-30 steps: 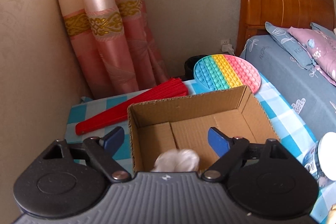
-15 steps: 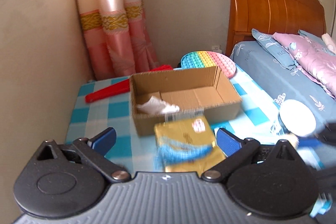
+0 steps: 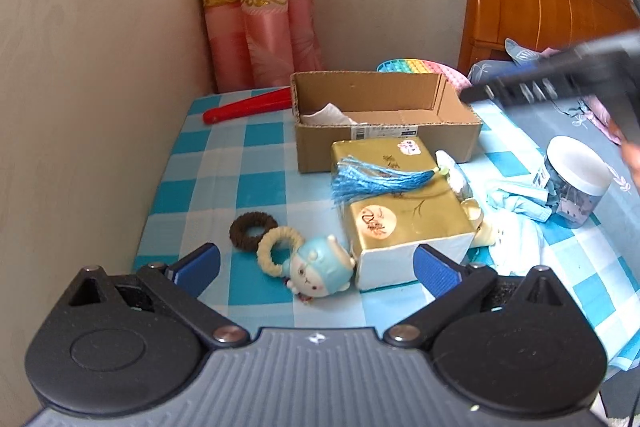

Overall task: Organize soft objects
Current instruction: 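Move the right tool over to the blue face mask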

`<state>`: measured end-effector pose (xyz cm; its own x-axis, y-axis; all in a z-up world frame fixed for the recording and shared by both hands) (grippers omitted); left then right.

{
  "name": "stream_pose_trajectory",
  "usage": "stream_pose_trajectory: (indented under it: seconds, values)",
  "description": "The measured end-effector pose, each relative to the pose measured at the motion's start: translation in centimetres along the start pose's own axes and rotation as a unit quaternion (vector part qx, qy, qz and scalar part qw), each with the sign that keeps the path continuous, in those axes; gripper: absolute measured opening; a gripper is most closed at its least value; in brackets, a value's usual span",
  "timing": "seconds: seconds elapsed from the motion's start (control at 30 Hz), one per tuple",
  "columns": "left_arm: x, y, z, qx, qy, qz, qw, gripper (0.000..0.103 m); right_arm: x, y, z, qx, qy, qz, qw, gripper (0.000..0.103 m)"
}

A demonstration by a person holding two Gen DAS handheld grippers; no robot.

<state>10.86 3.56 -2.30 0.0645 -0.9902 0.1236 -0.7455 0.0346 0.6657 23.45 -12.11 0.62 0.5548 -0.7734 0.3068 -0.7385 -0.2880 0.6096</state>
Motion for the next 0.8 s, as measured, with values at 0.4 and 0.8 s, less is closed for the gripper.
stream_pose_trajectory:
  seconds: [0.4, 0.8]
  values:
    - [-1.8, 0.1, 0.7, 0.000, 0.027, -0.004, 0.9996, 0.102, 2.7, -4.1, -2.5, -0.016, -0.033, 0.002, 0.999, 0.073]
    - [-1.5, -0.3, 1.2, -0.010, 0.022, 0.006, 0.9997, 0.102, -2.3, 0.6, 6.2, -0.062, 0.016, -0.088, 0.994, 0.085]
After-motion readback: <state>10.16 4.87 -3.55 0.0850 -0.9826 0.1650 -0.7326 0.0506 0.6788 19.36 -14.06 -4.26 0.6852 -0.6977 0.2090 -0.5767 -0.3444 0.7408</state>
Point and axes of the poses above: each gripper's, at about its wrist camera, not at the fingertips, and y roughly against the way its jaws point, x to its right, z to its underside, the point moved 5 cm from there along -y, roughly the way its jaws point, and after that the axes turned 12 degrees about y, right-handed, at the moved point
